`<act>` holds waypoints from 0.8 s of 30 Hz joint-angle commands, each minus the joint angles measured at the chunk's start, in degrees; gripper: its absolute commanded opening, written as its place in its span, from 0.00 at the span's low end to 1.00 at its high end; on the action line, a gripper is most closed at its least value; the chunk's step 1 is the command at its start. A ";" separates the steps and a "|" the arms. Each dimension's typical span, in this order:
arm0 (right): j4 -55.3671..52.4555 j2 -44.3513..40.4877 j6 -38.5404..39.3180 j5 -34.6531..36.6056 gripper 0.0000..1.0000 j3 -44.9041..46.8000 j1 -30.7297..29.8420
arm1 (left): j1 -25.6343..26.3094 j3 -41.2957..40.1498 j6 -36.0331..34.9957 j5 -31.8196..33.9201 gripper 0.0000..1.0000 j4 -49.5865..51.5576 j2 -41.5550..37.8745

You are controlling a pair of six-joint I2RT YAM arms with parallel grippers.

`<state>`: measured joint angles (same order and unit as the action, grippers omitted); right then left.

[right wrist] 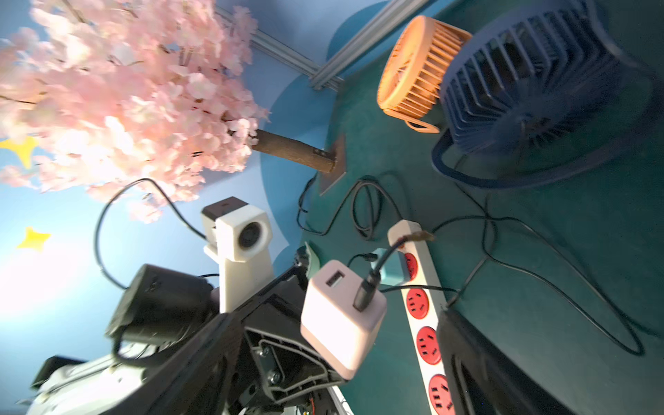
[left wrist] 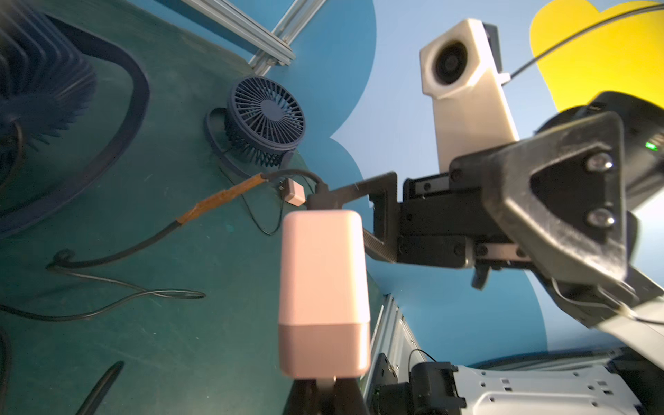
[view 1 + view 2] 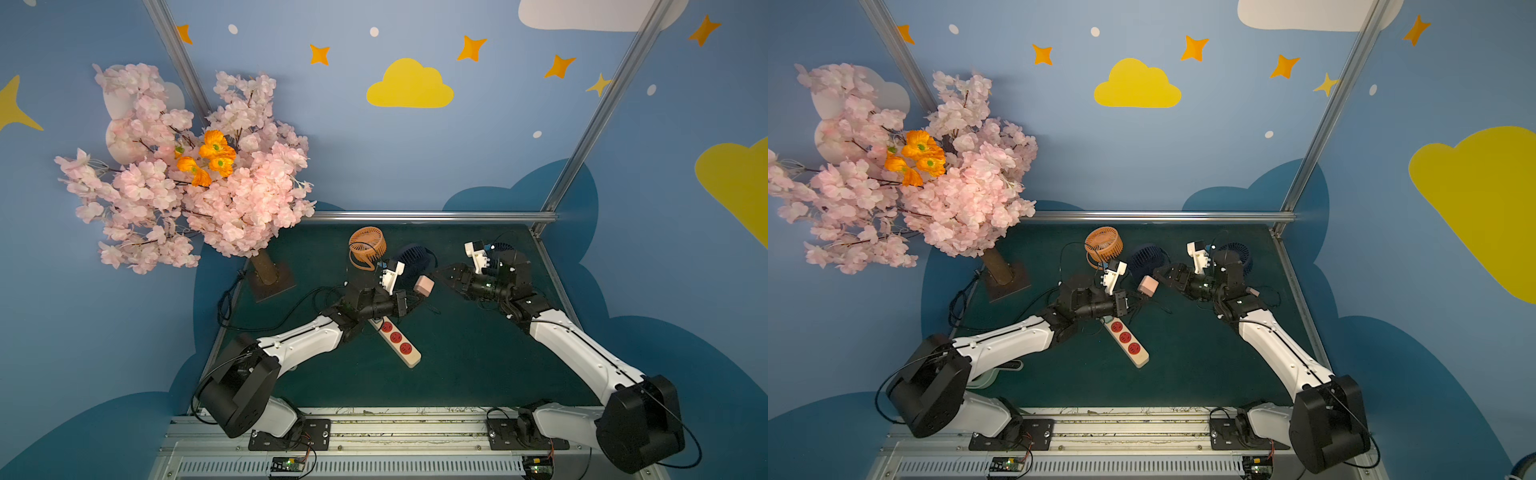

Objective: Plug the desk fan into the power strip
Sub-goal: Pick up the plug from the center of the board.

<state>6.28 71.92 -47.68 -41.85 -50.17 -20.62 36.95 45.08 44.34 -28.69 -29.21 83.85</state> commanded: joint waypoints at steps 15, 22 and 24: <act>-24.80 4.25 29.08 -34.63 0.87 -10.26 0.61 | -2.31 0.41 5.06 -18.20 0.02 -10.60 -3.41; -26.39 5.77 30.88 -33.55 0.79 -11.74 -0.15 | -2.23 1.56 5.27 -21.47 0.02 -11.66 -3.50; -24.90 6.14 29.31 -32.68 0.79 -11.51 -0.03 | -2.22 1.48 5.57 -21.98 0.02 -11.94 -3.67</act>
<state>-16.38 77.49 -19.62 -72.40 -61.06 -19.86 34.46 45.12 49.65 -48.21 -36.99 81.36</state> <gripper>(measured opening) 0.794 0.077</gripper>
